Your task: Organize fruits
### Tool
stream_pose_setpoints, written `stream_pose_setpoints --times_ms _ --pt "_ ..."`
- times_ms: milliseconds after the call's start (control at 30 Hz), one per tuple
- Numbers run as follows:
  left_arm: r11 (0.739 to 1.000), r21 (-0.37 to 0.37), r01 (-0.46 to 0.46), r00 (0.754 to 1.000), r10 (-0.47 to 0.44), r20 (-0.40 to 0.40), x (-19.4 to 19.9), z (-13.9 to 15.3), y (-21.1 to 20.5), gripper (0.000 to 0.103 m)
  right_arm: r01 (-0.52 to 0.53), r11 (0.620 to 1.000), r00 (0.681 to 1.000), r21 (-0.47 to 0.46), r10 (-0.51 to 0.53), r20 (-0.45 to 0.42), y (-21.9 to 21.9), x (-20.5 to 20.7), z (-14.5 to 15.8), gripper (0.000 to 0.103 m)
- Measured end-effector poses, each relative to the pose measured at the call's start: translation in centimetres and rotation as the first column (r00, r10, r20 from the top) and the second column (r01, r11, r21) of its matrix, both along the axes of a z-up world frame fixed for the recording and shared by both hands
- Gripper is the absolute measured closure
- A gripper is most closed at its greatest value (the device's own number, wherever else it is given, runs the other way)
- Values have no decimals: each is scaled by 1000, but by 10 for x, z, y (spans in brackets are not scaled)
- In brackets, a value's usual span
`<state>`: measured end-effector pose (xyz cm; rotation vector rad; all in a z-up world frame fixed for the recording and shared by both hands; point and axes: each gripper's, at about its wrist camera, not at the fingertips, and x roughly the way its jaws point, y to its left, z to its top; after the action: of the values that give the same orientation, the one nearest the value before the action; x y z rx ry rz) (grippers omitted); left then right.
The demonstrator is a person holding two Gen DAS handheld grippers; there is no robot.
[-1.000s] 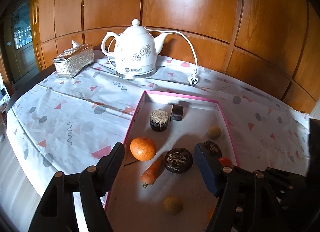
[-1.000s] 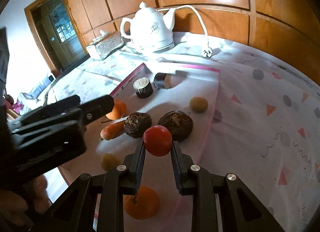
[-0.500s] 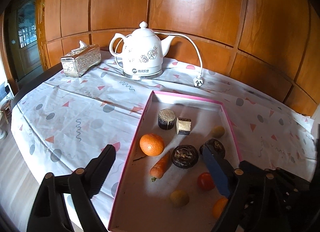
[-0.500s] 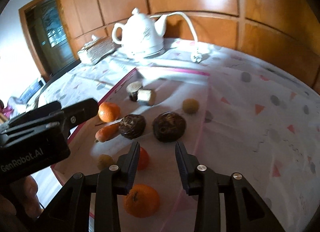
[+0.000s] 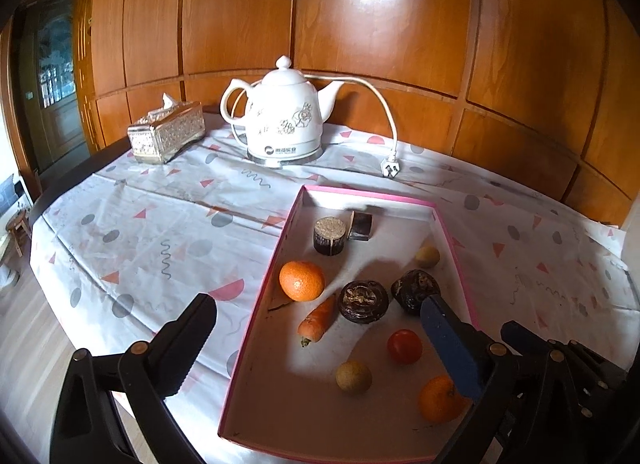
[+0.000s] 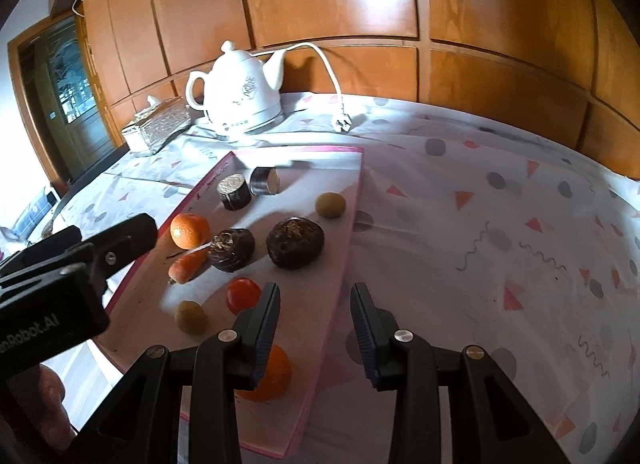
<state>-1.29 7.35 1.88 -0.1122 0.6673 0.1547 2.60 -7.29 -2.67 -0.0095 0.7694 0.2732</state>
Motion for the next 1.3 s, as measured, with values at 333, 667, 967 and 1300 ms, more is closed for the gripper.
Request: stream_pose_setpoints --times_ms 333,667,967,1300 --pt "1000 11 -18 999 18 28 -7 6 -5 0 7 1000 1000 -16 -6 25 -2 -8 2 66" --pt "1000 16 -27 999 27 18 -8 5 -5 0 -6 1000 999 -24 7 41 1 -11 5 66" --pt "1000 11 -28 999 28 18 -8 5 -4 0 -8 1000 999 -30 9 44 2 -12 6 66" --pt "1000 9 -24 1000 24 6 -6 5 -5 0 -10 999 999 -33 12 44 2 -12 6 66"
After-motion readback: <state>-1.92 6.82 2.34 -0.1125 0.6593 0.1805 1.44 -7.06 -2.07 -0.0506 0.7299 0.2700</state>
